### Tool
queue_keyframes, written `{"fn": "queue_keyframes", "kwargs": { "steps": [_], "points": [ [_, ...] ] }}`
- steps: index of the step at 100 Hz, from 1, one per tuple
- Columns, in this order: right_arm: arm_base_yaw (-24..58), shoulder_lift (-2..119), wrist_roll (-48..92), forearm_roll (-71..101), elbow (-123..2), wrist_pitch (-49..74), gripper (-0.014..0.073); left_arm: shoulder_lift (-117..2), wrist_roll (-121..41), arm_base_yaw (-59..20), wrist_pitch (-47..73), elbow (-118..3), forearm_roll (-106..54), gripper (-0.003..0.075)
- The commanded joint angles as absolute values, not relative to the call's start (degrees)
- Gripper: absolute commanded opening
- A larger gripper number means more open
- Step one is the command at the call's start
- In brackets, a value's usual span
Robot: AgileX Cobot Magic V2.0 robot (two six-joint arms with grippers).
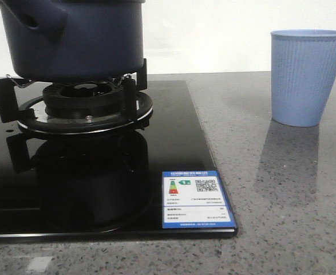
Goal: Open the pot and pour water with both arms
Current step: 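Move the left gripper over the blue knob of the pot lid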
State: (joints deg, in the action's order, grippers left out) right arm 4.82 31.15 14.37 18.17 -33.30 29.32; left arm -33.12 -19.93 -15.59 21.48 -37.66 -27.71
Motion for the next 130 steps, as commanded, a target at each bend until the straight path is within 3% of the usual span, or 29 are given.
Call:
{"fn": "queue_keyframes", "kwargs": {
  "steps": [1, 96, 130],
  "points": [
    [4.8, 31.6, 15.1, 18.3, -35.3, 25.2, 0.0445, -33.6, -19.9, -16.2, 17.3, -39.8, -28.6, 0.0386],
    [4.8, 31.6, 15.1, 18.6, -35.3, 24.8, 0.0443, -33.6, -19.9, -16.2, 17.2, -39.8, -28.6, 0.0385],
    [4.8, 31.5, 15.1, 18.6, -35.3, 24.8, 0.0196, -33.6, -19.9, -16.2, 17.0, -39.8, -28.6, 0.0271]
  ]
}}
